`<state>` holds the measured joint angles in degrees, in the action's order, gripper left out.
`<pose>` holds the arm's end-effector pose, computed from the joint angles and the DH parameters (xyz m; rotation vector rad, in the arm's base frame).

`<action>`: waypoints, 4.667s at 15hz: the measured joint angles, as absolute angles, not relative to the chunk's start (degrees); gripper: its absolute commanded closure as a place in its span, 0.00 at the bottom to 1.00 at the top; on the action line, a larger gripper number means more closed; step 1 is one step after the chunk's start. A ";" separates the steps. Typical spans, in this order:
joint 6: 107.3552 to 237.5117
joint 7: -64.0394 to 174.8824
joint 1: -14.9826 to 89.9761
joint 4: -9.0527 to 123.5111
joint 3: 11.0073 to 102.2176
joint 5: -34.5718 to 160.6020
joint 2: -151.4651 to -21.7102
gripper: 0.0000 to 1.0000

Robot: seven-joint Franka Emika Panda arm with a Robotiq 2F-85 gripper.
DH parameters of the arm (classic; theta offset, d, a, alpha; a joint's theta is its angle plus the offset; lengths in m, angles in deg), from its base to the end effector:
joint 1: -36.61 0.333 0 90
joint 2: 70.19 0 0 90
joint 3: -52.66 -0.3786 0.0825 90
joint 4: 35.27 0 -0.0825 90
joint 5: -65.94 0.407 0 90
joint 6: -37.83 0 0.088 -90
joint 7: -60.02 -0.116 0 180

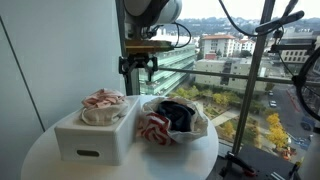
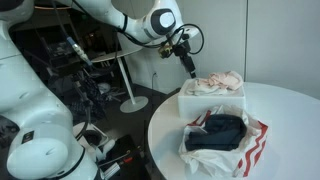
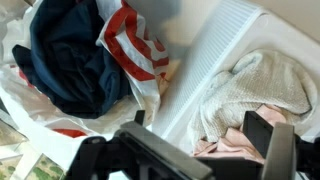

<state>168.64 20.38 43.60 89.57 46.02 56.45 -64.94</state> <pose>0.5367 0.1264 0.4917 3.0271 -0.5466 0.3695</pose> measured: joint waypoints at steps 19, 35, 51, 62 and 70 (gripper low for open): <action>168.22 16.65 46.77 68.96 44.34 48.52 -82.94 0.00; 165.31 20.99 48.95 36.10 51.99 53.19 -114.29 0.42; 165.72 16.55 51.43 35.44 53.43 55.25 -104.50 0.96; 174.49 -22.10 57.93 63.50 59.87 30.68 -72.67 0.96; 164.38 -44.43 44.72 89.65 50.40 27.03 -49.28 0.94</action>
<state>164.38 -44.43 44.72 89.65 50.40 27.03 -49.28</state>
